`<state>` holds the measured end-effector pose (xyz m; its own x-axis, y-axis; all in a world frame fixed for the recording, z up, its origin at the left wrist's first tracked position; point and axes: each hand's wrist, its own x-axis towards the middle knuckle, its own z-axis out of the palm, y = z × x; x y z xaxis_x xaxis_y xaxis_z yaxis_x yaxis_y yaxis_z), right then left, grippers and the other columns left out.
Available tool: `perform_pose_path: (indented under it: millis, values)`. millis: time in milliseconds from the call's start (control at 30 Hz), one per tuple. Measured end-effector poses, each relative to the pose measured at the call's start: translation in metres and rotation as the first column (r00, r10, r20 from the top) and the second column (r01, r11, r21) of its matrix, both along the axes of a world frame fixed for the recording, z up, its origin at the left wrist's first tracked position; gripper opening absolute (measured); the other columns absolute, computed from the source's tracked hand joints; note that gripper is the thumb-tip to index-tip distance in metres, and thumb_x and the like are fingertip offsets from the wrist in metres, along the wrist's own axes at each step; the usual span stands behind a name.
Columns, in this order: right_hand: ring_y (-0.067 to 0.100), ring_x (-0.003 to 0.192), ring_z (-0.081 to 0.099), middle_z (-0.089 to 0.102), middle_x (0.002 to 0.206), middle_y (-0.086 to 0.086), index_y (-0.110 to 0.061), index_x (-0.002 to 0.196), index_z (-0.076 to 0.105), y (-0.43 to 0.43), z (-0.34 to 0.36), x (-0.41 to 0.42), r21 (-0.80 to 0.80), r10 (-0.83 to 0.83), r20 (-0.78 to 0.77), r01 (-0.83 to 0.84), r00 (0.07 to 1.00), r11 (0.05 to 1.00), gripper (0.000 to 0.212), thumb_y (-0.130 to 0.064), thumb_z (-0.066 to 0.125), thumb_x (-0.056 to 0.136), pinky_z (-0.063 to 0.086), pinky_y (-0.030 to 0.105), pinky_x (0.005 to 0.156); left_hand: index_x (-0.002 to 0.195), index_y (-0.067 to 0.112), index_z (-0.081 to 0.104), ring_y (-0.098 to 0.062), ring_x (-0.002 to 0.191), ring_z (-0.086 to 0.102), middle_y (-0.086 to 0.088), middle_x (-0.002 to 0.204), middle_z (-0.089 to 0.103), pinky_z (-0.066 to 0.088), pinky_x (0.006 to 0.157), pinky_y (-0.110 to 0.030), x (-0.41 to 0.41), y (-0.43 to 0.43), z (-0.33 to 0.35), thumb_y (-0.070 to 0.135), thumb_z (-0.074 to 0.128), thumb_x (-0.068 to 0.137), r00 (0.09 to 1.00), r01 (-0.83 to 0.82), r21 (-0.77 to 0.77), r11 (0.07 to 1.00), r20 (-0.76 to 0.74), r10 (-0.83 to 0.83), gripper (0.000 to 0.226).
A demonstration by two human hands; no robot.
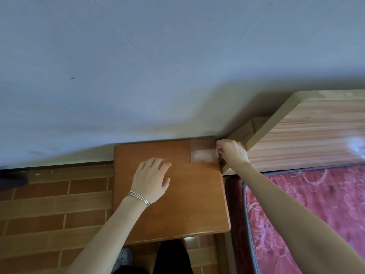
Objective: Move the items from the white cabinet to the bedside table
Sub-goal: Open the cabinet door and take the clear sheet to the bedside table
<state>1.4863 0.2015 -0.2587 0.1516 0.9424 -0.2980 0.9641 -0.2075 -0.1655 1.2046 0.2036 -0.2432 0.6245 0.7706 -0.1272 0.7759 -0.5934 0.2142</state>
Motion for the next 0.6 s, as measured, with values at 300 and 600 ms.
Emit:
perform_pose_path:
  millis: [300,600]
  values:
    - [0.035,0.079,0.056,0.061,0.088,0.011,-0.01,0.08,0.058,0.004,0.002,-0.001,-0.04,-0.011,0.012,0.012,1.0,0.999,0.018,0.004,0.046,0.077,0.041,0.034,0.061,0.105,0.014,0.067,-0.03,0.096,0.063,-0.009,0.102,0.067,0.051,0.079,-0.044,0.0,-0.001,-0.003,0.029,0.079,0.066,1.0,-0.023,-0.026,0.999,-0.005,0.023,0.044]
    - [0.033,0.081,0.057,0.061,0.093,0.011,-0.012,0.083,0.055,0.008,0.002,-0.003,-0.02,-0.041,0.012,0.041,0.999,0.999,0.015,0.0,0.047,0.082,0.044,0.034,0.064,0.106,0.014,0.066,-0.03,0.097,0.062,-0.009,0.101,0.067,0.051,0.078,-0.044,0.009,0.004,0.001,0.029,0.079,0.067,1.0,-0.015,0.0,1.0,0.003,0.015,0.044]
